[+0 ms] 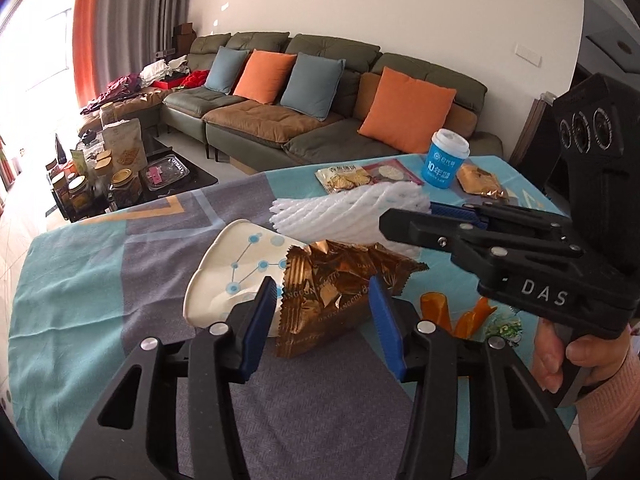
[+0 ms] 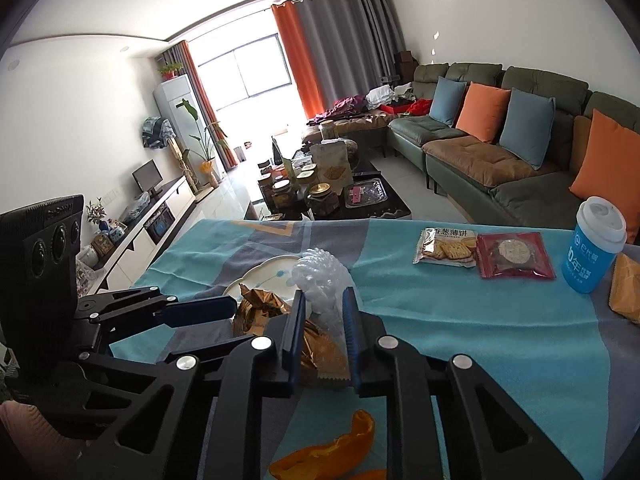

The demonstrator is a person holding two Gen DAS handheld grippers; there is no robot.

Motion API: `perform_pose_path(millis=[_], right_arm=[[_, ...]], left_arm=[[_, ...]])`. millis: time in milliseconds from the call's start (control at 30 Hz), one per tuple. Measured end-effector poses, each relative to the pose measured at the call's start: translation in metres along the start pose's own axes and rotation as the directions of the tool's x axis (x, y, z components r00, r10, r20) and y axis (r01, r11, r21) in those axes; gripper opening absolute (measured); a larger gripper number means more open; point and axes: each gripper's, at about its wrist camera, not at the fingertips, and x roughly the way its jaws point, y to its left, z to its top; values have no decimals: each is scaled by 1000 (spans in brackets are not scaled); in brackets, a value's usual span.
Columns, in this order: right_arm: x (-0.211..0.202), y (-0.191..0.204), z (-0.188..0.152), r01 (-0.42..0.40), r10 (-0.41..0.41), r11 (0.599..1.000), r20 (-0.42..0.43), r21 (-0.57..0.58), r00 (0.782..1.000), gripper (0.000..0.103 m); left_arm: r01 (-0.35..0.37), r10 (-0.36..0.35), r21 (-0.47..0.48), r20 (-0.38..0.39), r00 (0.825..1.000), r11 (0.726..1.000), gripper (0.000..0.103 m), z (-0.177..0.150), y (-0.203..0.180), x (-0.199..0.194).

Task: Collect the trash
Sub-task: 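Grasp the white foam net with the right tool while the left tool grasps the gold foil wrapper, then lift the foam net and foil wrapper and carry them toward the teal bin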

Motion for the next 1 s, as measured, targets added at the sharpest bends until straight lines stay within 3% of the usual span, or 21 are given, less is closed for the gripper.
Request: perform_pose_path(millis=[133, 267, 600, 1000], right_arm=[[-2, 0, 0, -9, 9, 1000, 0, 4, 1000, 11], [-4, 1, -1, -18, 18, 1000, -1, 7, 1000, 11], [-15, 8, 0, -19, 19, 1000, 23, 0, 1000, 9], [-40, 15, -4, -22, 22, 1000, 75, -1, 997, 9]], left_arm=[[12, -12, 6, -15, 1000, 1000, 29, -1, 0, 6], [20, -20, 6, -6, 1000, 1000, 21, -7, 0, 3], [26, -27, 14, 20, 999, 1000, 21, -20, -9, -18], [-32, 31, 11, 65, 997, 999, 21, -44, -14, -65]])
